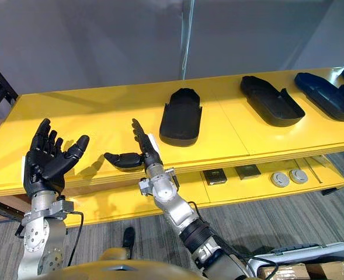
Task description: Walk over and take three plastic housings, then place them on the shelf
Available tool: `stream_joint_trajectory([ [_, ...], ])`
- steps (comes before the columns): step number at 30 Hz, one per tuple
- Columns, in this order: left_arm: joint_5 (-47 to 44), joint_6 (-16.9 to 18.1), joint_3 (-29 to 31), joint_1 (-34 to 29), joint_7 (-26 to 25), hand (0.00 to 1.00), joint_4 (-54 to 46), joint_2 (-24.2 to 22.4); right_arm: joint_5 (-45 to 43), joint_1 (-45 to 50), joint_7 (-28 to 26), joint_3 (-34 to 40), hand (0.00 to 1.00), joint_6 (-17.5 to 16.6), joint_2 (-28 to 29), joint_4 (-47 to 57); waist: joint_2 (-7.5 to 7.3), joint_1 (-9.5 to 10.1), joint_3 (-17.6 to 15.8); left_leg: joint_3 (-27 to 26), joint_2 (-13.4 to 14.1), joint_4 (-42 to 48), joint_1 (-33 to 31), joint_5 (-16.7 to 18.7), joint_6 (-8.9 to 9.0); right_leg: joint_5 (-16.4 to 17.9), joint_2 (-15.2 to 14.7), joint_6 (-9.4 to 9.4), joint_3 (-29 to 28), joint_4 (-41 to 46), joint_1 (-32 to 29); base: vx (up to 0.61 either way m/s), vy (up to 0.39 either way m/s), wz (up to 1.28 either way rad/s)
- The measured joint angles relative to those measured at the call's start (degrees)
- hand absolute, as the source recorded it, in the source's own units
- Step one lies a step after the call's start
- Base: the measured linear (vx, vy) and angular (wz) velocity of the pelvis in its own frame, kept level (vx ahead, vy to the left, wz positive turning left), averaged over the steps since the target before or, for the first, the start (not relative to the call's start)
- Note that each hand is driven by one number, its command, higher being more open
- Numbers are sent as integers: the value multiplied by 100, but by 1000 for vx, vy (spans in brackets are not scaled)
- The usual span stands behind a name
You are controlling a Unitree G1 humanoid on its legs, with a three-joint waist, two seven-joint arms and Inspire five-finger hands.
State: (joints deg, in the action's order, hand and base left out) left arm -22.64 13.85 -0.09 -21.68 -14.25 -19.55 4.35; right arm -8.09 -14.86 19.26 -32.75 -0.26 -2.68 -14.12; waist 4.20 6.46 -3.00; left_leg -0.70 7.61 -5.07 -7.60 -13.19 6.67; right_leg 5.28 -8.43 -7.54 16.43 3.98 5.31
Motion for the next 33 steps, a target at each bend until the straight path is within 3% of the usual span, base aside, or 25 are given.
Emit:
stream_joint_trajectory([
  [6,23,0,-245,-83,50,100,-14,-171,337,61,657,4,100,150,286,1,-7,13,0,-51,-9,1,1,9,1,11,-23,4,-3,0,-7,0,0,0],
  [12,23,0,-481,-93,45,100,-15,-230,386,280,938,101,100,106,376,179,-52,99,-5,-166,-3,6,8,46,-1,16,-40,6,-97,0,-63,13,-14,-7],
  [23,30,-1,-742,-92,3,100,-25,-235,446,758,561,181,100,201,382,697,-207,-36,5,-419,9,16,112,105,27,12,-79,5,-336,-2,-131,22,-12,-12],
  [33,37,-11,-894,-92,6,100,-25,-234,446,794,609,192,100,224,380,724,-217,-44,10,-439,10,4,125,105,25,6,-80,-3,-368,-1,-131,0,0,0],
])
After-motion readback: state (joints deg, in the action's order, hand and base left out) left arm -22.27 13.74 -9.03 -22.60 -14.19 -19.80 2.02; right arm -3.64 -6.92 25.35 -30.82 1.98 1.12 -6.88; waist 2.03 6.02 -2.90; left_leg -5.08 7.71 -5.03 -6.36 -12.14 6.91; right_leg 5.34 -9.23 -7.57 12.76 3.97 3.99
